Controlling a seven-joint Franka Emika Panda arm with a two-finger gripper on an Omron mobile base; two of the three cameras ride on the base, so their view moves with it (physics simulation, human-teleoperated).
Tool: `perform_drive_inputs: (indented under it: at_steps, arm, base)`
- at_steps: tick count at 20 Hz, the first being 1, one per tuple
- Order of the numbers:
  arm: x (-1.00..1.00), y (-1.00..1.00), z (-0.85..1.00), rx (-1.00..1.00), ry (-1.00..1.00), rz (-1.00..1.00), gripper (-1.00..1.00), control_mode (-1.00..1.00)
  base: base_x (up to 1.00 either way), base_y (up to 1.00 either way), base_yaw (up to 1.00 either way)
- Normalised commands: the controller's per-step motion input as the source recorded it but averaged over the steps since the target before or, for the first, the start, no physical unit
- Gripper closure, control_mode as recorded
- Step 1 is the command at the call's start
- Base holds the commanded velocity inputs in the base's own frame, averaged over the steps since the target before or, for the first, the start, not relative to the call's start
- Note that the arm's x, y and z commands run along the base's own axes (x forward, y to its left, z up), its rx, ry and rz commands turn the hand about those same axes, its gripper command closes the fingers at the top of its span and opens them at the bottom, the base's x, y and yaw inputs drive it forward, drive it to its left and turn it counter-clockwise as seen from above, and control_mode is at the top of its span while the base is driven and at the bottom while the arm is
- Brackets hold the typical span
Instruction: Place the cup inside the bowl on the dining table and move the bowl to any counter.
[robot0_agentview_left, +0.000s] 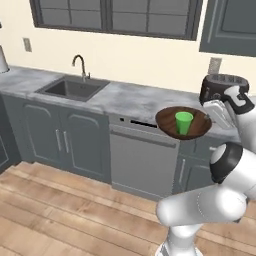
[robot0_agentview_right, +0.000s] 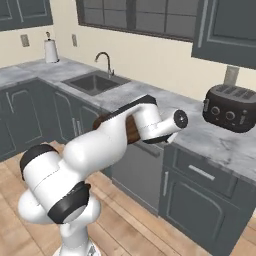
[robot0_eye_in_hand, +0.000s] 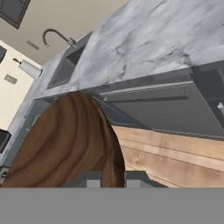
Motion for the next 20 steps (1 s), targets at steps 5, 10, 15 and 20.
perform_drive_inputs:
  at_steps: [5,10,15,20]
  arm:
    - [0.0,0.0,0.0,0.0,0.0,0.0,1.0,1.0]
    - [0.0,0.0,0.0,0.0,0.0,0.0,1.0,1.0]
    - [0.0,0.0,0.0,0.0,0.0,0.0,1.0,1.0]
    - [0.0,0.0,0.0,0.0,0.0,0.0,1.0,1.0]
  base:
    - [0.66,0.26,-0.25]
    - [0.52,0.56,-0.22]
    - [0.4,0.55,-0.27]
    - [0.52,0.21,-0.35]
